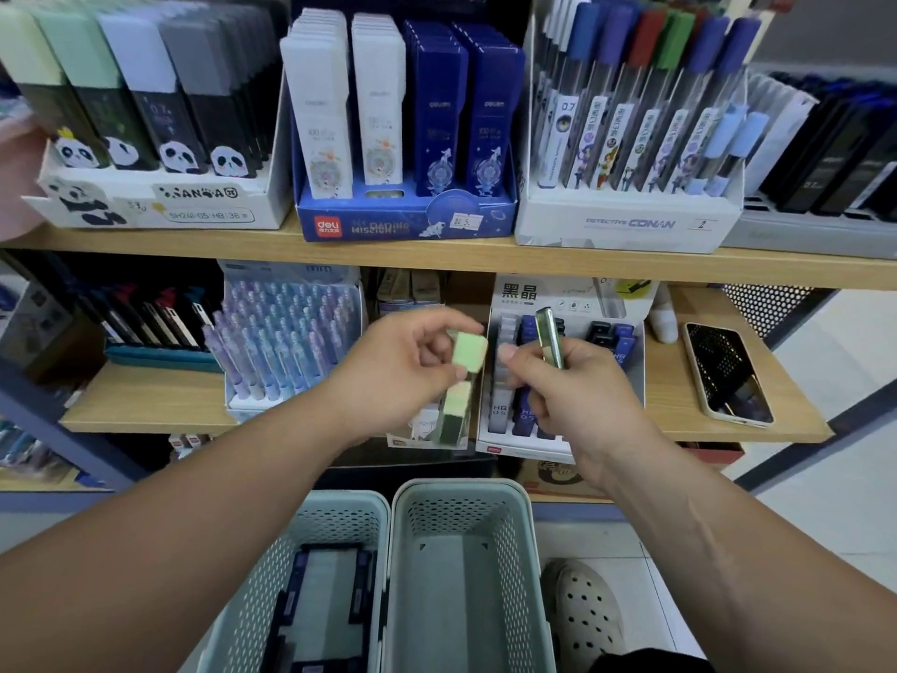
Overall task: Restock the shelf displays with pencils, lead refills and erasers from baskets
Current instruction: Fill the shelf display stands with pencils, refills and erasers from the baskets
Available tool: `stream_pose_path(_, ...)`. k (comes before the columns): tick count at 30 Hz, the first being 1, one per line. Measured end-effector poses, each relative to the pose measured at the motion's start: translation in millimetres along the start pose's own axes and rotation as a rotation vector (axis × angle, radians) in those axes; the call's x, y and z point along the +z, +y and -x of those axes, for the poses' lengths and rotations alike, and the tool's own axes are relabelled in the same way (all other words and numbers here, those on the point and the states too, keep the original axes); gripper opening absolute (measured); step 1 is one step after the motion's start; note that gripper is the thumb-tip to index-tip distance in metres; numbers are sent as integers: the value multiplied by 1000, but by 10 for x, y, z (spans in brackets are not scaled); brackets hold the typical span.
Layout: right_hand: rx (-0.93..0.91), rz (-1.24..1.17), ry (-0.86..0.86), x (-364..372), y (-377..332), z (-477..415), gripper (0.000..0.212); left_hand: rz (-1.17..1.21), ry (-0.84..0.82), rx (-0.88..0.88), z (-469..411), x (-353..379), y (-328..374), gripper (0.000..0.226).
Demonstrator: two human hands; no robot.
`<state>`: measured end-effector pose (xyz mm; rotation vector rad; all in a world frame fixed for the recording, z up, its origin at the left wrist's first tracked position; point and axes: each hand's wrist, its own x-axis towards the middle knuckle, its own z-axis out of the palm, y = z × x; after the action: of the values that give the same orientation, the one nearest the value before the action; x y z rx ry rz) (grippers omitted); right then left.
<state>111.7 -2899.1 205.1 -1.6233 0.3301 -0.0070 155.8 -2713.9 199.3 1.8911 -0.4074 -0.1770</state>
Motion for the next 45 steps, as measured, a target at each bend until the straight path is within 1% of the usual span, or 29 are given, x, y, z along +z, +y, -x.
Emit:
stream_pose_path(3,32,-7,50,-104,-23,-28,19,-36,189,15,-135,-52,4,37)
stream_pose_path(5,45,-21,53,-162,-30,-42,17,-86,256,12,-226,-81,-14,32)
stream_pose_path(7,51,-41,48,-202,-34,-53,16,-146,286,15,-302,-84,-52,29)
stream_pose_path(10,49,-32,39,-238,-25,-68,17,-302,293,28,-364,-56,-103,27)
stream_pose_path(15,51,-21,14,-273,0,-88,20,-415,274,74,-429,-3,-118,34)
stream_pose_path(21,40,-12,8,-300,18,-87,23,-550,236,137,-490,27,-166,20)
stream_pose_path(24,38,-1,8,-311,28,-93,25,-646,246,188,-522,45,-229,13)
stream_pose_path(27,39,13,-2,-313,34,-98,24,-709,236,241,-570,55,-279,11)
stream_pose_path(29,43,53,-15,-314,46,-99,22,-744,231,237,-587,77,-291,11)
stream_pose_path(33,80,64,-64,-314,38,-91,18,-789,239,212,-579,129,-275,11)
stream_pose_path(39,209,-102,-127,-296,20,-107,37,-802,231,177,-558,117,-262,15)
stream_pose_path(41,188,-32,-132,-286,32,-107,34,-805,228,176,-536,88,-283,18)
stream_pose_path(43,123,115,-150,-260,52,-99,26,-767,248,211,-496,64,-263,16)
stream_pose_path(44,88,173,-161,-241,59,-94,22,-702,271,218,-470,67,-226,14)
stream_pose_path(45,59,211,-180,-221,64,-84,19,-593,285,182,-437,76,-167,14)
